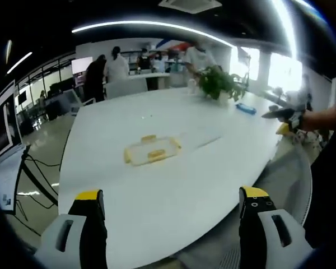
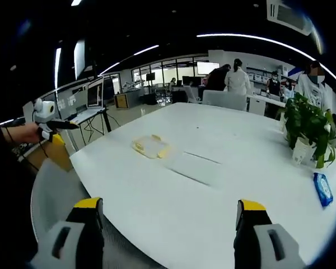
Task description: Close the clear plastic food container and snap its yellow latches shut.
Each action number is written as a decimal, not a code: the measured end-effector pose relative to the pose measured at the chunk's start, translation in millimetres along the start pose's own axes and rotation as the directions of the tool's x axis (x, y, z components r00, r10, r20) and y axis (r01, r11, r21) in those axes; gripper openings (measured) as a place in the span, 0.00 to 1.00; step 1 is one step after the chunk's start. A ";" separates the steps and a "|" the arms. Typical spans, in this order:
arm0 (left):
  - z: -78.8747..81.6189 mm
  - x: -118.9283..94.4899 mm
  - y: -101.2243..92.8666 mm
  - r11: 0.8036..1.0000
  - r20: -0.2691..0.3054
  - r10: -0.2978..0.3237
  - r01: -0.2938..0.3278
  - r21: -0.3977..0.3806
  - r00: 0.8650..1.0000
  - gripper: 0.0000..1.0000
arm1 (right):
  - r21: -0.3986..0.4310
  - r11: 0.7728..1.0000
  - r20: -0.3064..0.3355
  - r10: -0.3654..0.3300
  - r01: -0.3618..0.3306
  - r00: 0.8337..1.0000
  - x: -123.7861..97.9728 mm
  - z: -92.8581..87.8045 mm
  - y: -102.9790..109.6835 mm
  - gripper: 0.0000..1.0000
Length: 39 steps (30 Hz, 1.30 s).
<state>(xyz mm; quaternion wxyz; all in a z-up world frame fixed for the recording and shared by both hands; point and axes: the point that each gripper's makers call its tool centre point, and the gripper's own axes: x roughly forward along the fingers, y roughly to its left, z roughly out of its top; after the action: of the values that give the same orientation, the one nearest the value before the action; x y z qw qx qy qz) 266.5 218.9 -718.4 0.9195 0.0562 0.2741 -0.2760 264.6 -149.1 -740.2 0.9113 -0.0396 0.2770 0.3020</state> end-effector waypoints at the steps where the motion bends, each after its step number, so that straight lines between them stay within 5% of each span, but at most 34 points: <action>1: -0.1 -0.2 -0.6 1.000 0.003 0.009 -0.009 -0.004 1.000 0.99 | 0.004 1.000 0.002 0.003 -0.003 1.000 1.5 0.3 -1.3 1.00; 16: -1.1 -0.2 -0.8 0.995 -0.024 0.098 -0.099 -0.016 0.995 0.99 | -0.007 0.999 -0.049 0.039 -0.039 0.998 14.7 -0.6 -23.5 1.00; 18: -1.6 -0.2 0.0 0.994 -0.020 0.106 -0.106 -0.034 0.994 0.99 | -0.050 0.998 -0.064 -0.029 0.025 0.998 16.0 -0.9 -36.1 1.00; 21: -7.5 1.6 1.2 0.992 -0.031 0.121 -0.122 -0.039 0.992 0.99 | -0.023 1.000 -0.060 -0.016 0.015 0.998 24.2 1.7 -37.8 1.00; 24: -11.1 4.1 -1.0 0.992 -0.042 0.123 -0.125 -0.033 0.992 0.99 | -0.084 0.996 -0.116 0.022 -0.032 0.993 28.7 -6.0 -27.5 1.00; 39: -14.9 13.8 -11.4 0.993 -0.067 0.119 -0.120 -0.014 0.991 0.99 | -0.099 0.984 -0.135 0.134 -0.148 0.982 50.3 3.8 1.8 1.00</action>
<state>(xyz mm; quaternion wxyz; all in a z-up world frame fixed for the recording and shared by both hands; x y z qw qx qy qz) 262.9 206.6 -737.8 0.9254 0.0733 0.3029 -0.2159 298.8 -120.1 -763.4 0.8644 -0.0887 0.3202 0.3775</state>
